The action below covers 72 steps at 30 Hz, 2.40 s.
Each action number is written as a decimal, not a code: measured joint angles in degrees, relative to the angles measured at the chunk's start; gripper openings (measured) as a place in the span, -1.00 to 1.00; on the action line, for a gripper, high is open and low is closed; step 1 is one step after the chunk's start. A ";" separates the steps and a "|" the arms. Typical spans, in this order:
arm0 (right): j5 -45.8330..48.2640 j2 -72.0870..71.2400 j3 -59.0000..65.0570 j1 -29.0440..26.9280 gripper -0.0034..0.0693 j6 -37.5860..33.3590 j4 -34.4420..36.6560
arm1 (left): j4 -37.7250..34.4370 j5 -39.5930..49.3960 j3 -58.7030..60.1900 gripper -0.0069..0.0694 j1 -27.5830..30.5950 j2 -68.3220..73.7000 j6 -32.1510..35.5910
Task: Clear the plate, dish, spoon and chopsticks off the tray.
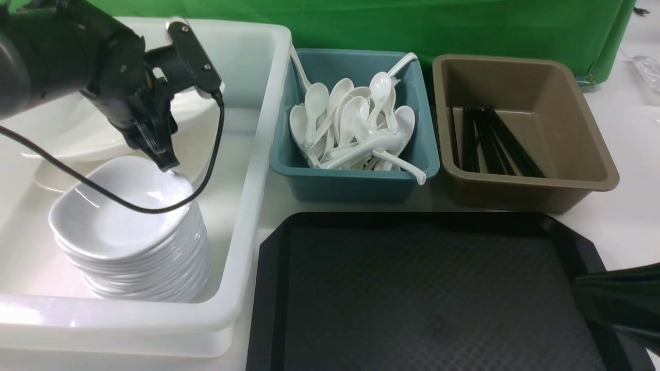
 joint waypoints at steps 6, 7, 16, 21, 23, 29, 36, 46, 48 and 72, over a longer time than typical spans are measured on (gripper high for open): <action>0.38 0.00 0.00 0.00 -0.85 -0.27 2.67 | -1.93 1.15 -0.07 0.19 0.00 -0.06 -0.05; 0.61 0.00 0.00 0.00 -0.85 -0.27 2.88 | -2.30 1.15 -0.07 0.23 0.00 -0.06 -0.05; 3.23 0.00 0.00 0.00 -0.85 -0.41 3.13 | -7.74 1.65 -0.16 0.31 0.00 -1.55 -0.11; 3.52 0.00 0.00 0.00 -0.85 -0.46 3.13 | -19.52 0.65 -0.16 0.15 0.00 -8.75 -0.23; 3.52 0.00 0.00 0.00 -0.85 -0.46 3.09 | -26.32 0.65 -0.04 -0.02 0.00 -12.65 -0.23; 3.58 0.00 0.00 0.00 -0.85 0.59 3.02 | -51.96 -1.81 8.43 -0.72 0.00 -31.96 8.48; 2.64 0.00 0.00 0.00 -0.85 3.40 2.77 | -69.50 -12.39 33.51 -0.81 0.00 -60.47 18.29; 2.48 0.00 0.00 0.00 -0.77 3.41 2.77 | -72.38 -21.22 53.97 -0.79 0.00 -84.96 22.38; 2.48 0.00 0.00 0.00 -0.76 3.41 2.77 | -72.32 -21.25 57.18 -0.79 0.00 -87.84 22.54; -17.55 -22.41 23.64 -42.69 -0.86 -16.52 5.69 | -60.95 -15.36 70.28 -0.79 0.00 -89.34 22.60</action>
